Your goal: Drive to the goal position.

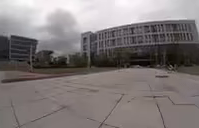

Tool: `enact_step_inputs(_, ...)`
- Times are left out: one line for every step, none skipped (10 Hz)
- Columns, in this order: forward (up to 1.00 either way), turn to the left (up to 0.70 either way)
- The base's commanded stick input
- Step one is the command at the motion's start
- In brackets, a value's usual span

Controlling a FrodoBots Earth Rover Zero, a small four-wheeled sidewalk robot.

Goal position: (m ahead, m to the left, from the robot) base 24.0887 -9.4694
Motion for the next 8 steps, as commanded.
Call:
enact_step_inputs(0.7,0.0)
enact_step_inputs(0.7,0.0)
enact_step_inputs(0.7,0.0)
enact_step_inputs(0.7,0.0)
enact_step_inputs(0.7,0.0)
enact_step_inputs(0.7,0.0)
enact_step_inputs(0.7,0.0)
enact_step_inputs(0.7,0.0)
